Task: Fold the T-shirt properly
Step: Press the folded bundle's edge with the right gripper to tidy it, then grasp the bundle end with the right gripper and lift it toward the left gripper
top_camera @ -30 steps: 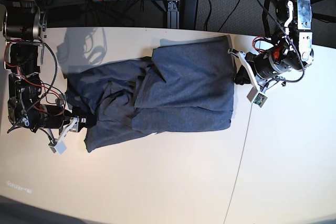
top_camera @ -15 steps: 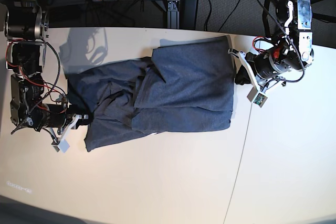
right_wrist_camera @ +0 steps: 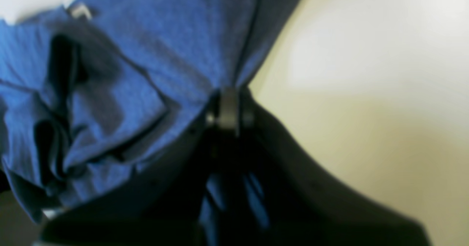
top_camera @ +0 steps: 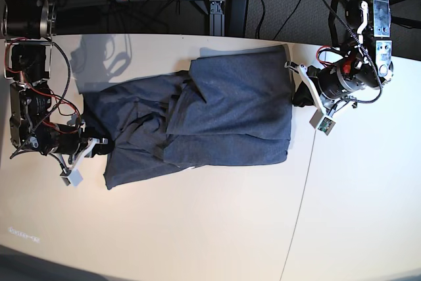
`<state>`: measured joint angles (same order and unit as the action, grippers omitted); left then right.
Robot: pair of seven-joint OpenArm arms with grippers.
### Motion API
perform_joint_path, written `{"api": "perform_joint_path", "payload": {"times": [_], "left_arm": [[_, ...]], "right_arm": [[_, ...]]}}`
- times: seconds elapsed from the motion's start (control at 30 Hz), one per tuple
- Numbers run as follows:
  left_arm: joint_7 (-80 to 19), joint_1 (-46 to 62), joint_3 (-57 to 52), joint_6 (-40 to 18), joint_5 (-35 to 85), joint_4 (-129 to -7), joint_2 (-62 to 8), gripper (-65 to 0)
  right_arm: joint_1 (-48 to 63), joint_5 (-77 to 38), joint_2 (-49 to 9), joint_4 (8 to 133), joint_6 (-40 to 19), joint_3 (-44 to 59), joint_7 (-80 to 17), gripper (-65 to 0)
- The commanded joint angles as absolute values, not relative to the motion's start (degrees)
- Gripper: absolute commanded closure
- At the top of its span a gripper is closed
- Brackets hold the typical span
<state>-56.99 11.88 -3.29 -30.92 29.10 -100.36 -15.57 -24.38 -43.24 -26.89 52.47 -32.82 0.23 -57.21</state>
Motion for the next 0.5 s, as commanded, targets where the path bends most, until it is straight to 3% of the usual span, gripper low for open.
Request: {"api": "perform_joint_path", "payload": {"times": [0.0, 0.47], "left_arm": [[-56.03, 11.46, -3.44, -32.64, 30.37, -101.19, -15.94, 0.0], [-56.84, 13.69, -3.33, -32.86, 30.63, -101.19, -11.31, 0.0]], "right_arm": [[-25.36, -43.68, -28.58, 54.48, -32.84, 0.34, -58.59, 0.0], [-25.36, -47.42, -29.47, 66.89, -33.04, 0.34, -61.04, 0.0]]}}
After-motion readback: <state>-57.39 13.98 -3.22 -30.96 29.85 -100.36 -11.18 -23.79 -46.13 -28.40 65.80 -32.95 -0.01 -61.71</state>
